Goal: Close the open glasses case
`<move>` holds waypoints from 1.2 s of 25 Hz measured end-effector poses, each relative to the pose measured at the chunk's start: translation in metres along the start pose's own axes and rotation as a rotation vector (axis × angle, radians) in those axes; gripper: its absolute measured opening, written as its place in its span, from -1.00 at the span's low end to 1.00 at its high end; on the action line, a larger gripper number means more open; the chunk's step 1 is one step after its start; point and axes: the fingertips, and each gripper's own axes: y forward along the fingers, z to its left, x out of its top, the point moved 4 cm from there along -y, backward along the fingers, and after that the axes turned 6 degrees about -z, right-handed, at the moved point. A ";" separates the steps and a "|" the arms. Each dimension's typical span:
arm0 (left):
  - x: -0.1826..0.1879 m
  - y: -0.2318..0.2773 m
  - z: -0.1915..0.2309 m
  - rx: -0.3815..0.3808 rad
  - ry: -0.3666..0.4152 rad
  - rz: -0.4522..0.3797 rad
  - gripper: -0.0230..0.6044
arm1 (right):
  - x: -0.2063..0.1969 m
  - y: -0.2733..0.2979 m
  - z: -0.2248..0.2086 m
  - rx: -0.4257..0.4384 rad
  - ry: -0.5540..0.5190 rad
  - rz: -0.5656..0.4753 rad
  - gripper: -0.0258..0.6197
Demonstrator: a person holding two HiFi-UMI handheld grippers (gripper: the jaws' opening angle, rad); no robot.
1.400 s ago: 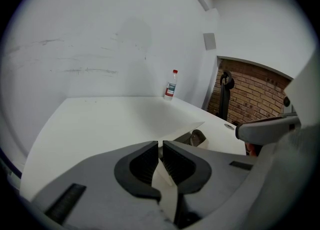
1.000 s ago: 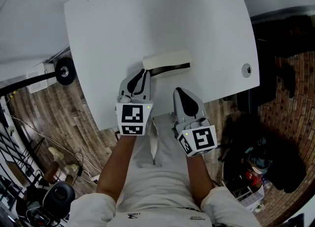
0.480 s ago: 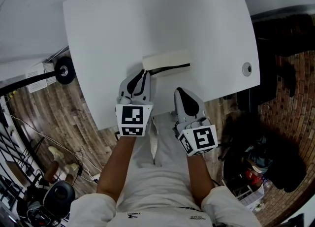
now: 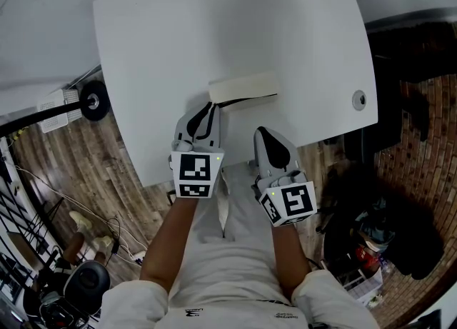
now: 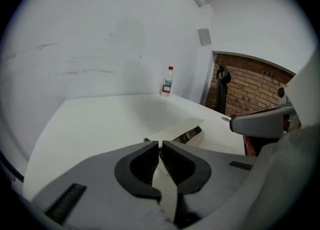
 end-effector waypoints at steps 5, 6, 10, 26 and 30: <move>-0.002 0.000 0.000 -0.004 -0.015 -0.002 -0.86 | -0.002 -0.002 0.001 -0.001 0.008 -0.003 -0.92; -0.002 0.000 0.001 -0.005 -0.016 -0.004 -0.86 | -0.002 -0.003 0.001 -0.002 0.012 -0.007 -0.92; -0.004 0.000 0.001 -0.008 -0.015 -0.004 -0.86 | 0.000 -0.005 0.001 -0.005 0.012 -0.011 -0.91; -0.011 -0.004 -0.003 -0.018 -0.027 0.001 -0.87 | 0.004 -0.013 0.001 -0.012 -0.009 -0.009 -0.92; -0.013 -0.003 -0.003 -0.018 -0.029 0.004 -0.87 | 0.001 -0.013 0.002 -0.009 -0.008 -0.005 -0.91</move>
